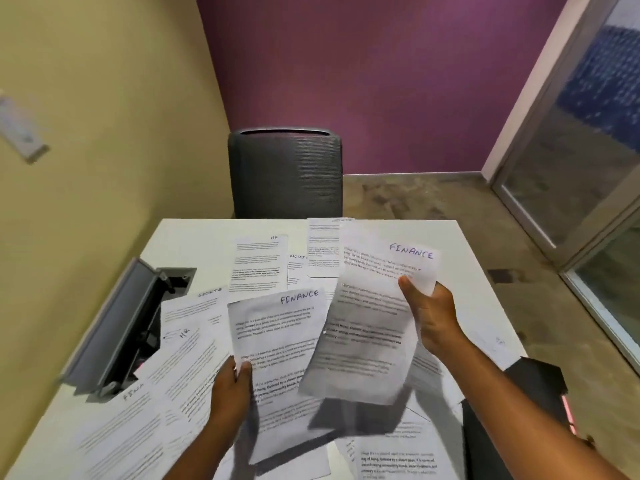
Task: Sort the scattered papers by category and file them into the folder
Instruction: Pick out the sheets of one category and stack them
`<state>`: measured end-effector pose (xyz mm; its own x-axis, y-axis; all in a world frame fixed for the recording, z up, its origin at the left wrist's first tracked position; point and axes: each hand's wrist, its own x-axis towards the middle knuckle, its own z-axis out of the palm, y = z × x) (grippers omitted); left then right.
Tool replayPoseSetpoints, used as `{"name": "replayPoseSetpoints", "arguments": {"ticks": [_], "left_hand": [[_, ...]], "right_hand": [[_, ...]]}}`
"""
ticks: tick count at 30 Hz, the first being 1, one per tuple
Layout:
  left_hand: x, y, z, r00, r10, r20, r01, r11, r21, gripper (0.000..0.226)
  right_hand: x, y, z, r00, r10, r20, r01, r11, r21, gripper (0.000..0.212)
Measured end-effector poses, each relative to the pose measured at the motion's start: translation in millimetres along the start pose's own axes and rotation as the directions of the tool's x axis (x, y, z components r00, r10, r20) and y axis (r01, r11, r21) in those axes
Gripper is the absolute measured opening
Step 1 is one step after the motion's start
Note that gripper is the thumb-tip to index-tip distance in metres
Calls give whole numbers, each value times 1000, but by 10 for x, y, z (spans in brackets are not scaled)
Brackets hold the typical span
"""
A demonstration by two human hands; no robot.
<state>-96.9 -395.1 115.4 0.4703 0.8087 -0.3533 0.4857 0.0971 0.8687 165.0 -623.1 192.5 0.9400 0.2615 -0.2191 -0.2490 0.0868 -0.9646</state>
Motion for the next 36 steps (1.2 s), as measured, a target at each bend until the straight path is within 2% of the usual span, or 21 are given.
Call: {"name": "replayPoseSetpoints", "arguments": {"ticks": [2,5,8,12,15,17,20,23,24,27,28,33,36], "left_hand": [[-17,-27,-71,1000,-12,7,12,1000,-6,25],[-35,-50,-183,999,-32,42,34,998,-44,21],[-29,-41,-248,997,-31,76,39,993,-110,21],[-40,26,-272,986,-63,151,93,975,-201,19],[-57,86,-332,987,-8,159,33,987,-158,22],[-75,131,-368,992,37,124,-21,992,-127,26],[-96,170,-416,975,159,157,-147,986,-82,20],[-79,188,-446,956,247,160,-242,969,-49,16],[-78,205,-454,949,271,162,-266,963,-53,19],[-121,217,-483,919,356,167,-342,934,-108,32],[-124,191,-495,916,361,175,-348,932,-103,38],[-44,-113,-477,927,317,201,-317,948,-35,37],[5,-222,-442,946,251,205,-254,967,-11,34]], "right_hand": [[-118,147,164,992,112,52,-112,994,12,44],[-372,356,459,970,206,130,-202,978,-42,29],[-590,510,716,940,299,166,-294,954,-57,27],[-789,696,966,920,328,215,-331,943,-24,31],[-927,781,1109,921,347,179,-346,937,-33,30],[-982,812,1164,946,309,99,-302,950,-84,38],[-1005,831,1230,982,187,21,-181,970,-162,54],[-1043,782,1239,994,110,11,-105,969,-223,51],[-1059,764,1239,998,65,2,-63,971,-229,52],[-1114,764,1229,999,-27,-35,17,966,-259,79],[-1145,802,1222,999,-38,-24,30,964,-265,80],[-1312,1179,1216,995,81,50,-58,935,-351,46],[-1319,1384,1201,995,103,6,-92,908,-408,31]]}}
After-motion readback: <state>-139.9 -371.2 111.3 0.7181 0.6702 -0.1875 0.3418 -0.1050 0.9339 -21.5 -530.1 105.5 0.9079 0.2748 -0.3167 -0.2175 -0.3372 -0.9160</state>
